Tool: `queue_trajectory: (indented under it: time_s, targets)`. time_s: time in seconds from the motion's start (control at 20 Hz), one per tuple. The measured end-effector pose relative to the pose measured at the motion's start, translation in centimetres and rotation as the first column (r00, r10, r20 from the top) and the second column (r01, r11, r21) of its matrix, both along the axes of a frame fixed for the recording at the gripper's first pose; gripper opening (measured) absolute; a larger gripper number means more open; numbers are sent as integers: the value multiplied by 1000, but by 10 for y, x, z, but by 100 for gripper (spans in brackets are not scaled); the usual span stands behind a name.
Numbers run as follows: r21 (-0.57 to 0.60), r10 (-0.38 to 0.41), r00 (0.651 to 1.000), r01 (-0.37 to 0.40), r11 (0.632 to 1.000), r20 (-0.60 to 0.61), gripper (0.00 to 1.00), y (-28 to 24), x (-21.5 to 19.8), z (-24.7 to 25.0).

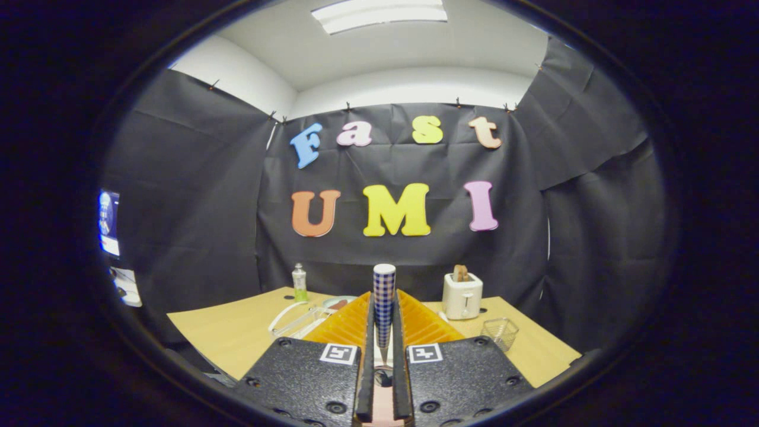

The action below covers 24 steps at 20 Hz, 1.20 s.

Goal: Take the plate from the dish rack, then take the spoon from the basket and place it into the plate.

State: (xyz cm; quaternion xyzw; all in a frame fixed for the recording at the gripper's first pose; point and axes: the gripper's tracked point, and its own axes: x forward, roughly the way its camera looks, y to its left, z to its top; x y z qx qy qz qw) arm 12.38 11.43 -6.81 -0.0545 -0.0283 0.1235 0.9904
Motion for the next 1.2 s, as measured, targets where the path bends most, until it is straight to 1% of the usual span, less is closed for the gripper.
queue_trajectory:
  time_s: [0.15,0.4,0.6,0.7,0.9,0.95,1.0,1.05,1.1,1.2]
  targets:
    - [-1,12,997,-12,1000,-71,18,20,6,-50]
    - [-14,-46,992,45,999,-114,18,16,26,-96]
    - [37,-45,987,52,998,-157,18,10,34,-116]
    - [57,-51,988,60,997,-145,18,2,35,-115]
    - [25,-80,985,85,996,-150,20,-11,31,-117]
    - [27,-64,986,69,997,-155,22,-9,29,-117]
    - [24,-51,986,56,998,-157,25,-8,25,-116]
    - [18,-49,987,52,998,-153,39,-9,23,-113]
    - [4,-50,989,51,999,-137,46,-13,19,-108]
    - [-24,-55,994,53,998,-99,67,-19,13,-97]
